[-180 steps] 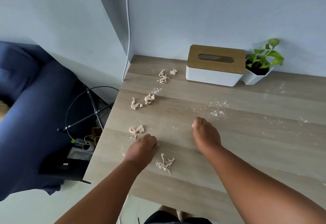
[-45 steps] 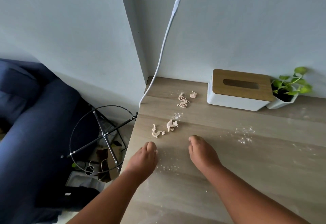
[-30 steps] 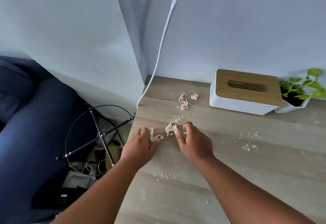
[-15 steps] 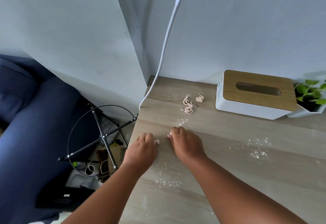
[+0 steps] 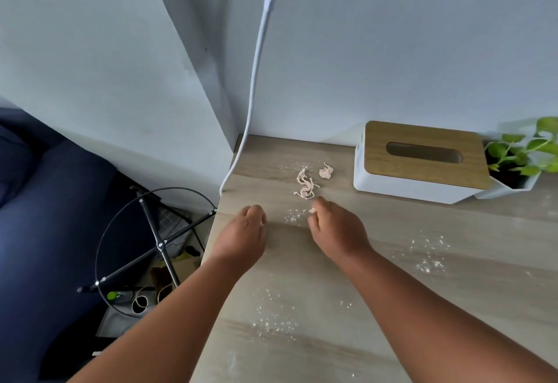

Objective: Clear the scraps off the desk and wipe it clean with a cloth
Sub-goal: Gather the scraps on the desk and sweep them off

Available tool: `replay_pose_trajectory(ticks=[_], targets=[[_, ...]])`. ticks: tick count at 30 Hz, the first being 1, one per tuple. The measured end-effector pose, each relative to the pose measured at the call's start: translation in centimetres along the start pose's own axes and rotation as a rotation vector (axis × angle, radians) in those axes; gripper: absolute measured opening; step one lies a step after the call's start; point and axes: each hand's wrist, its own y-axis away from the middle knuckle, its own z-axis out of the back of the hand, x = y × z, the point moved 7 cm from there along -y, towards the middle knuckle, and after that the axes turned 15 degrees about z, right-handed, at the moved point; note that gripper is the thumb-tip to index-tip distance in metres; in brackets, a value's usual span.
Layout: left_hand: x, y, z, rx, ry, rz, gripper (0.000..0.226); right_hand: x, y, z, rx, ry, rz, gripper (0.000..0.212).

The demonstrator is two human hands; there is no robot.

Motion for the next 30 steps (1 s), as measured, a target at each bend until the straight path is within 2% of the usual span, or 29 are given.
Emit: replay_pose_trajectory(ticks=[4,9,13,17,19,26,30], targets=[[-3.0,-1.6,0.2,-0.034,0.021,-0.072,0.009,-2.7,-1.1,0.9,-0.039,0.001,-0.061,0.021],[-6.0,-4.0,-0.3,-0.070,-0.021,-0.113,0.027,-4.4,-2.3,1.0,-0.196,-0.053,-0.140,0.029],[-7.2,-5.5,-1.4,-0.059,-0.052,-0.132,0.037,-4.9,-3.0,0.0,-0.229,-0.057,-0.130,0.017],[-7.7,-6.7,-2.3,-0.064,-0.084,-0.129,0.042,-6.1,-4.1,-1.3,-0.147,-0.029,-0.206,0.044],[-7.8,-7.1,-2.7,-0.067,-0.094,-0.128,0.042,-6.7,-4.5,-1.7,-0.090,0.007,-0.244,0.049],[-8.5,-8.2,-3.3,-0.083,-0.127,-0.170,0.031,-6.8,-5.5,-1.8,0.034,0.040,-0.303,0.021],[-8.8,-8.6,-3.4,-0.080,-0.126,-0.173,0.018,-6.7,-5.4,-1.6,0.047,0.050,-0.332,0.015]])
